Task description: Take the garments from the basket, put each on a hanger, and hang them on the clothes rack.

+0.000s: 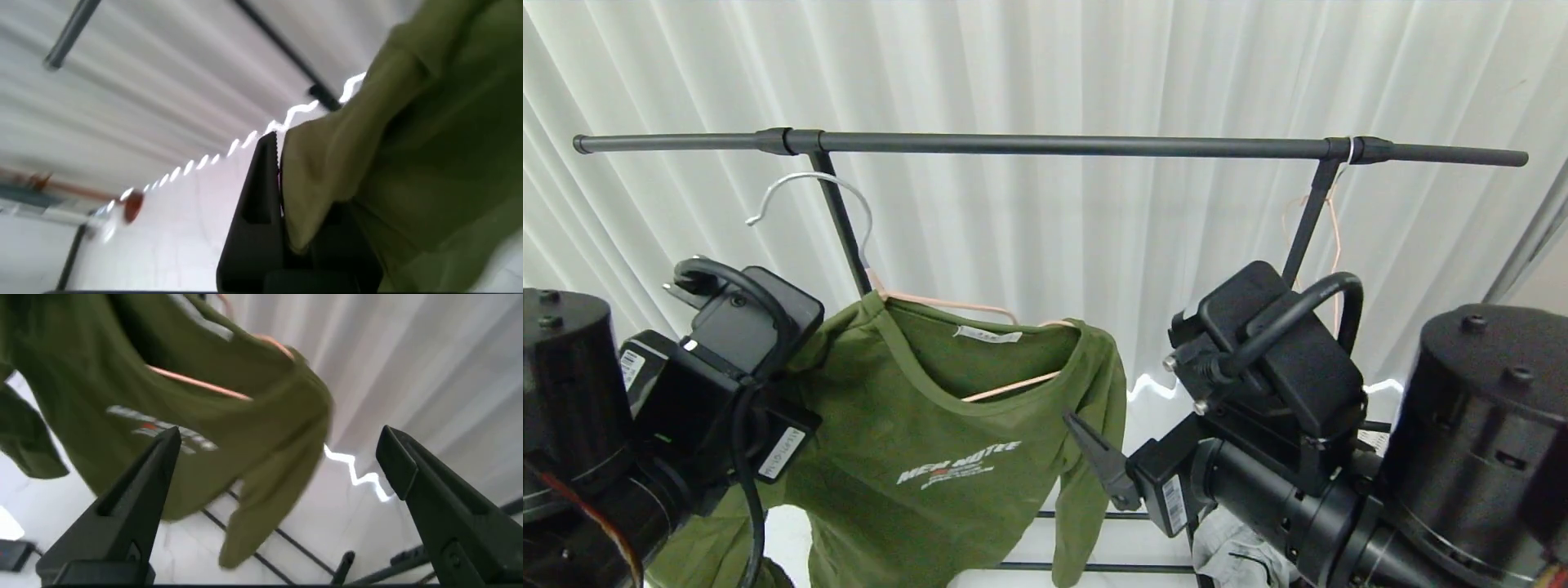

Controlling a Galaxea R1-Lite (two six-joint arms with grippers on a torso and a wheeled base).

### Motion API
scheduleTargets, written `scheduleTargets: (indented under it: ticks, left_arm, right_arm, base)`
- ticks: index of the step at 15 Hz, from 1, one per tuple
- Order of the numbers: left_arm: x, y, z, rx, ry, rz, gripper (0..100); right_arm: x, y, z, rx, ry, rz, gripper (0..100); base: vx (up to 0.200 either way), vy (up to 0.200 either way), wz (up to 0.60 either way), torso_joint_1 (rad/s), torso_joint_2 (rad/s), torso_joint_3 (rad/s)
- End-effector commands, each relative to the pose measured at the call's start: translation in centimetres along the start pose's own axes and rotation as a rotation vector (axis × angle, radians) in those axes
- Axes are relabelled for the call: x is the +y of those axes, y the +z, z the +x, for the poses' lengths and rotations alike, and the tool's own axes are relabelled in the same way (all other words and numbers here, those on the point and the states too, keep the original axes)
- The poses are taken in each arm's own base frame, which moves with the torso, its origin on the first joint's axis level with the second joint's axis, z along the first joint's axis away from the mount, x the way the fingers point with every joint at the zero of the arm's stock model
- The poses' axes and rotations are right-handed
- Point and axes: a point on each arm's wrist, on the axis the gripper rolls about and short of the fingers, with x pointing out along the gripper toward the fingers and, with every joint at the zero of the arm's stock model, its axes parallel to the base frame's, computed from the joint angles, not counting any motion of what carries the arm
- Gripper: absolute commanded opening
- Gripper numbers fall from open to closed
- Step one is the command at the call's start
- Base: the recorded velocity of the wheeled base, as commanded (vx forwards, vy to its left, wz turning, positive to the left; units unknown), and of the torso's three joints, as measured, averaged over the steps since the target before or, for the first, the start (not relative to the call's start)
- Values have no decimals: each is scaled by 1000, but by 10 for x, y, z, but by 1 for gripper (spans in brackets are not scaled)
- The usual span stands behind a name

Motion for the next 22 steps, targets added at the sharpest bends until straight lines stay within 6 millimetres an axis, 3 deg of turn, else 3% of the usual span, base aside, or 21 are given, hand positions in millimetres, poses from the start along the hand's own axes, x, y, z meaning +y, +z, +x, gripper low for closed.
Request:
scheduleTargets:
  ticks: [1, 7, 10, 13, 22]
  left_arm:
    - [-6, 1, -7, -34, -38, 13, 0]
    - [-11, 8, -19, -153, -166, 13, 0]
    - [0, 7, -30, -269, -264, -15, 0]
    - [5, 5, -38, -388, -392, -27, 0]
    - [8, 11, -43, -558, -494, 1, 0]
  right_arm:
    - [1, 2, 15, -4, -13, -16, 100]
    - [12, -7, 53, 30, -37, -34, 100]
    - [-8, -4, 54, 27, -85, -75, 100]
    - [-27, 6, 49, -19, -24, -162, 100]
    - [-27, 2, 55, -27, 43, -267, 100]
  base:
    - [0, 0, 0, 0, 0, 0]
    - [0, 0, 0, 0, 0, 0]
    - [0, 0, 0, 0, 0, 0]
    - [0, 0, 0, 0, 0, 0]
    - [0, 0, 0, 0, 0, 0]
